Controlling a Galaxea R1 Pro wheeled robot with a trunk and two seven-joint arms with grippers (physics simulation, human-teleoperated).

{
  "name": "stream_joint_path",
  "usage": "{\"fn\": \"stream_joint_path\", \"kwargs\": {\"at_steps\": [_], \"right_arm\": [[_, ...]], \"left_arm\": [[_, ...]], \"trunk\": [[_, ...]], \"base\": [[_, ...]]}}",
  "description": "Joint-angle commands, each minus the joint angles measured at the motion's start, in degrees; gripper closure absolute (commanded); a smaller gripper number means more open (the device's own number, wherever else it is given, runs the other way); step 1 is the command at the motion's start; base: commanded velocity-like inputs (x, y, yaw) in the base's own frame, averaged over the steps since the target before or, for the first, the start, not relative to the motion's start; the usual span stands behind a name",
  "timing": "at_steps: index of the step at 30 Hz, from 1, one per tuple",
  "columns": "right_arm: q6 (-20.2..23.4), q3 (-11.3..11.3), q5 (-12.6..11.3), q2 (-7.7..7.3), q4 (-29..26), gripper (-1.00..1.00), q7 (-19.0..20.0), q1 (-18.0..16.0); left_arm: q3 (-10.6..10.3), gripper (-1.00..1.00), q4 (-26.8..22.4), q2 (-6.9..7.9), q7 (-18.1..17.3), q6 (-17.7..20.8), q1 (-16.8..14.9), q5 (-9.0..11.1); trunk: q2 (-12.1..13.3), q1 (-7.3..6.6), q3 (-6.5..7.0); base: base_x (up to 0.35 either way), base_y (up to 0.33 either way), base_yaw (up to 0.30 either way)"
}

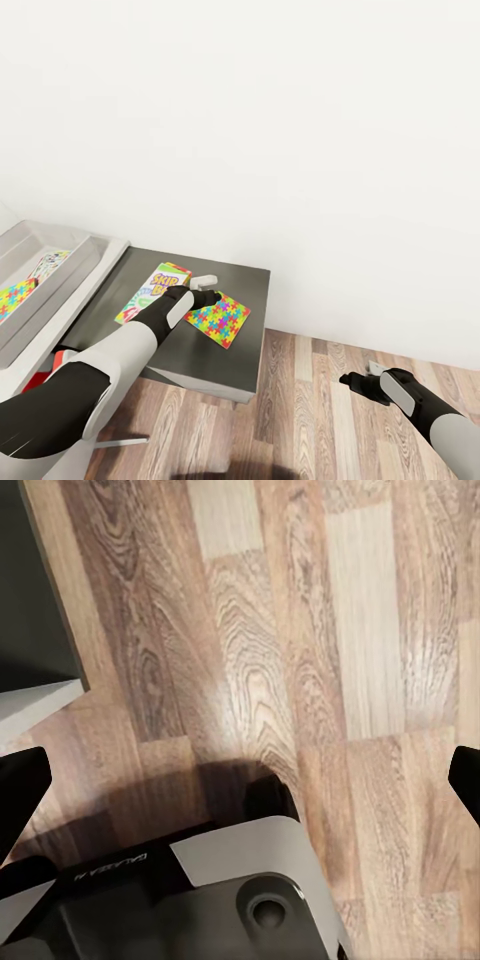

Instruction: Put all the toys in the child's room - the three board games (two on the bed and one on the table), the two jigsaw puzzles on the table, and the tennis ball on the table - inside the toy box on the table in the child's room.

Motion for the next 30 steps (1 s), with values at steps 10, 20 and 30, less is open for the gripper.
{"fn": "stream_joint_path", "kwargs": {"at_steps": [10, 20, 30], "right_arm": [[0.2, 0.4, -0.4, -0.07, -0.1, -1.00, -0.3, 0.0], [0.0, 0.4, -0.4, -0.07, -0.1, -1.00, -0.3, 0.0], [0.0, 0.4, -0.4, -0.07, -0.1, -1.00, -0.4, 0.0]], "left_arm": [[-0.4, -1.00, -0.1, 0.04, 0.2, 0.1, 0.0, 0.7], [-0.4, -1.00, -0.1, 0.04, 0.1, 0.1, 0.0, 0.6], [-0.4, -1.00, -0.1, 0.04, 0.1, 0.1, 0.0, 0.7]], "trunk": [[-0.1, 0.03, -0.11], [-0.1, 0.03, -0.11], [-0.1, 0.03, -0.11]], "base": [[0.000, -0.126, 0.000], [0.000, -0.008, 0.000], [-0.025, -0.001, 0.000]]}}
